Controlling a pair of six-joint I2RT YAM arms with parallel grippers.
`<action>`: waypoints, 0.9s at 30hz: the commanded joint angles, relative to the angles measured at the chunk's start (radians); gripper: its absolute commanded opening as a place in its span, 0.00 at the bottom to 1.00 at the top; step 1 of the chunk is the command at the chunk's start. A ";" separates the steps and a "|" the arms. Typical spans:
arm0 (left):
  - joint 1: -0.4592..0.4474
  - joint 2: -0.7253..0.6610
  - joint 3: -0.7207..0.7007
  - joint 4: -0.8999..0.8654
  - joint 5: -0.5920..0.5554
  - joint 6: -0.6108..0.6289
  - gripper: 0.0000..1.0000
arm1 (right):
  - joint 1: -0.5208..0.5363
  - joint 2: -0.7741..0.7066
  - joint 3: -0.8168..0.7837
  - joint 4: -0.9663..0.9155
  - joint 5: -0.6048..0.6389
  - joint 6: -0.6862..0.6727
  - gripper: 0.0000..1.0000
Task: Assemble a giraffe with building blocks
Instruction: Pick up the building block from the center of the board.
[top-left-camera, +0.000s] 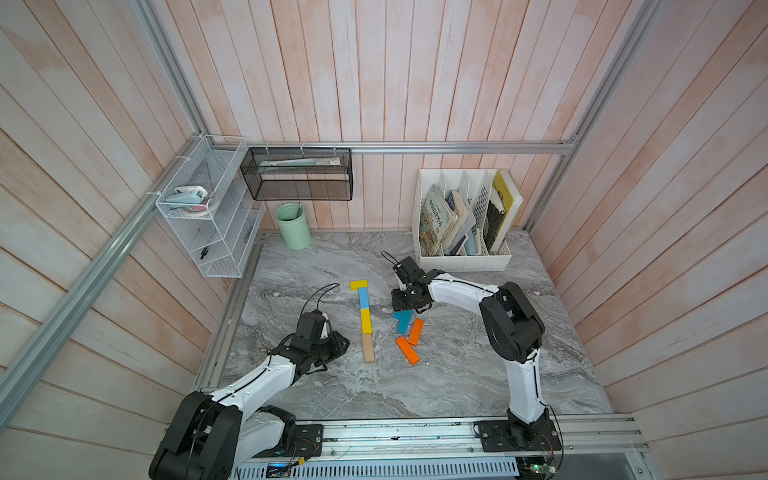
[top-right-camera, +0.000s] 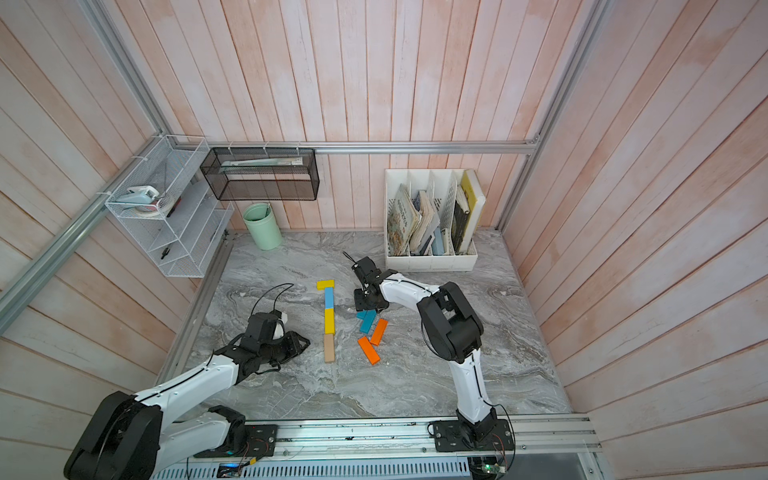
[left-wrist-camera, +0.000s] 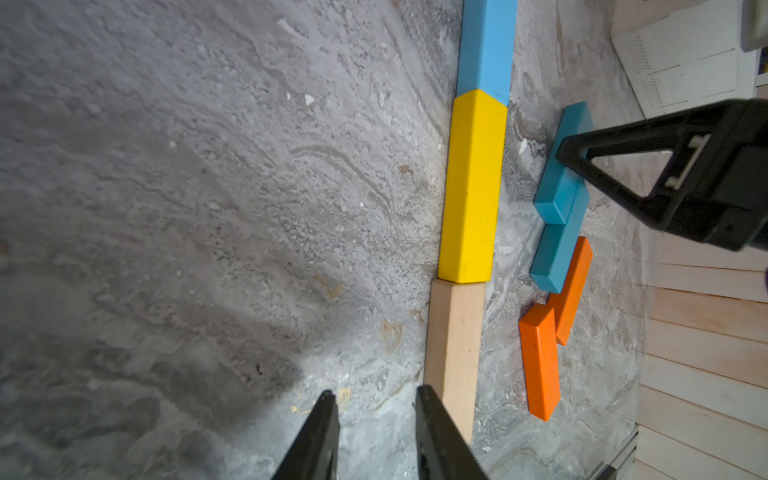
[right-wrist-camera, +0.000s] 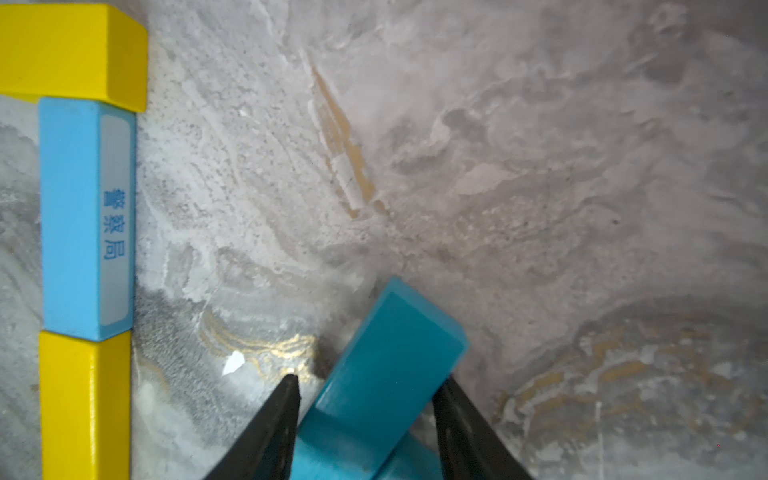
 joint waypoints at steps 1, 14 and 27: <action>0.004 0.013 0.012 0.031 0.007 0.018 0.35 | 0.040 0.027 0.020 -0.083 0.055 -0.038 0.53; 0.005 0.005 0.019 0.017 0.002 0.029 0.35 | 0.077 -0.104 -0.090 -0.115 0.152 -0.109 0.00; 0.011 -0.039 0.050 -0.008 -0.012 0.079 0.35 | 0.145 -0.673 -0.414 0.116 0.191 -0.610 0.00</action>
